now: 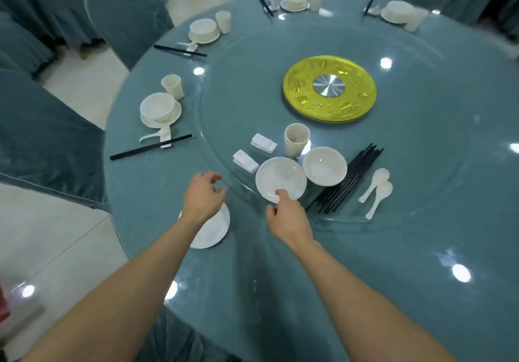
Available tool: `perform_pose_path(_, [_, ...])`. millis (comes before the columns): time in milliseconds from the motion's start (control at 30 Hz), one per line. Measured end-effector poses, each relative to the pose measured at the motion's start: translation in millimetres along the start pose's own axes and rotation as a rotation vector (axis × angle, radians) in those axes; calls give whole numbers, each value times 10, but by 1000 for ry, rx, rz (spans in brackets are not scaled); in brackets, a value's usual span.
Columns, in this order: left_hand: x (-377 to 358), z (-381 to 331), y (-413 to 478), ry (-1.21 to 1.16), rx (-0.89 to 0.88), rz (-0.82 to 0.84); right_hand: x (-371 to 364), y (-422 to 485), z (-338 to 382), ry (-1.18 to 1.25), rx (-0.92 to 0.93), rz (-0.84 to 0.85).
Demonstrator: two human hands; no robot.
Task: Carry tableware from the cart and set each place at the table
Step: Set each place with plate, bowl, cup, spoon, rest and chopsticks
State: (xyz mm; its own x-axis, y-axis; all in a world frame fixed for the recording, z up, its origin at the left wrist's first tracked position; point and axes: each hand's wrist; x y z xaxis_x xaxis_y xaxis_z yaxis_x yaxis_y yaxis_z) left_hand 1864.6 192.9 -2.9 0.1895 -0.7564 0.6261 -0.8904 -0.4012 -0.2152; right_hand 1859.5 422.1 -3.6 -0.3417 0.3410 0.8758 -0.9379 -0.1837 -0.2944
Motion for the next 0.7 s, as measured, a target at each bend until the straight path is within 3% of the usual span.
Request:
perform_pose_path(367, [-966,-1093,102,-46,-111,124,646,209,-1010,111,-275,-268])
perform_pose_path(700, [-1558,-1431,225,-14,-36,30,785,669,-1358,115,-336,-253])
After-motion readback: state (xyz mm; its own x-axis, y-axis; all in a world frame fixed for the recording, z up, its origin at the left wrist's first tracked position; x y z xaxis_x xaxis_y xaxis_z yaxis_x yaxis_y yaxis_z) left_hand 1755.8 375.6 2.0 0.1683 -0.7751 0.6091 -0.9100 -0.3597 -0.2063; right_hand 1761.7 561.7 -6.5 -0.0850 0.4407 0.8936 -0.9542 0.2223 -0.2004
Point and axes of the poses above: each hand's wrist, its own y-axis towards the middle knuckle, its own x-axis out of the back of the hand, z = x × y, and after that the axes turned 14 degrees about -y, right-handed
